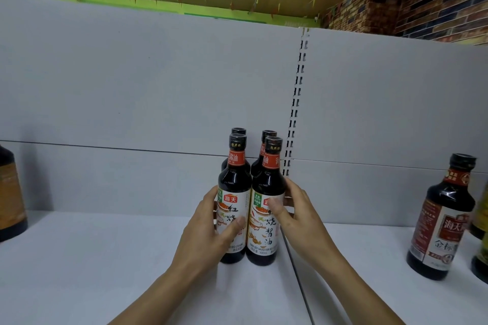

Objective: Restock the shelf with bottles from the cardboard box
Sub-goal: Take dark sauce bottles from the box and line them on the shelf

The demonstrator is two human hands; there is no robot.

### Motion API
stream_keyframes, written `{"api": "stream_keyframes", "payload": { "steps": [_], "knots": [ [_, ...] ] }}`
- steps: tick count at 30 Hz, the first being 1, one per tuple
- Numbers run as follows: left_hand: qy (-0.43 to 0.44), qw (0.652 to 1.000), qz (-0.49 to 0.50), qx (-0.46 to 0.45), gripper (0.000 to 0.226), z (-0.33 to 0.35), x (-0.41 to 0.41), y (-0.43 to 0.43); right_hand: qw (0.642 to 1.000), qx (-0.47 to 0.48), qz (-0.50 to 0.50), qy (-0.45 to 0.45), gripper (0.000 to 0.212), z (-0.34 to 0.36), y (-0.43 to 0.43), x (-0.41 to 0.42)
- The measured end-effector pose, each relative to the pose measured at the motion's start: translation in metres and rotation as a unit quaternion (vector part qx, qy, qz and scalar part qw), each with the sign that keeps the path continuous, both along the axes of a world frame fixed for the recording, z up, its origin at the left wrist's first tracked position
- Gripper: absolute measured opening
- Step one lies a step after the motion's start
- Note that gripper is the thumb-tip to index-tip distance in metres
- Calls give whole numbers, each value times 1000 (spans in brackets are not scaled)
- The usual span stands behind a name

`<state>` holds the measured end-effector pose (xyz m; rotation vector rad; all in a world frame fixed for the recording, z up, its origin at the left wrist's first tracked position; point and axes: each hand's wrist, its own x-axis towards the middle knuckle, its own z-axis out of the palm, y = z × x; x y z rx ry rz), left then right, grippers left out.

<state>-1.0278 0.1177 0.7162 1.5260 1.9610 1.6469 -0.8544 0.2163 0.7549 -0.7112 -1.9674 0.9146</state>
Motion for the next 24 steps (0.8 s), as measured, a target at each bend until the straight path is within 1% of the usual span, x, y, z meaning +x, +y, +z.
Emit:
{"api": "stream_keyframes", "payload": {
  "steps": [5,11,14,16,20,24],
  "knots": [
    [8,1000,7,-8,75,0,0,-3,1000,3,-8,-8,60,1,-4,2],
    [40,999,32,-11,80,5,-2,-8,998,38,-43,-14,68,6,-9,7],
    [44,998,38,-9,82,10,0,-13,997,50,-62,-11,67,9,-15,9],
    [40,998,36,-11,83,14,2,-18,995,60,-75,0,59,11,-21,11],
    [37,998,43,-14,84,22,3,-35,990,94,-97,30,33,17,-38,13],
    [34,998,54,6,79,34,4,-61,990,118,-76,36,23,27,-60,1]
  ]
}}
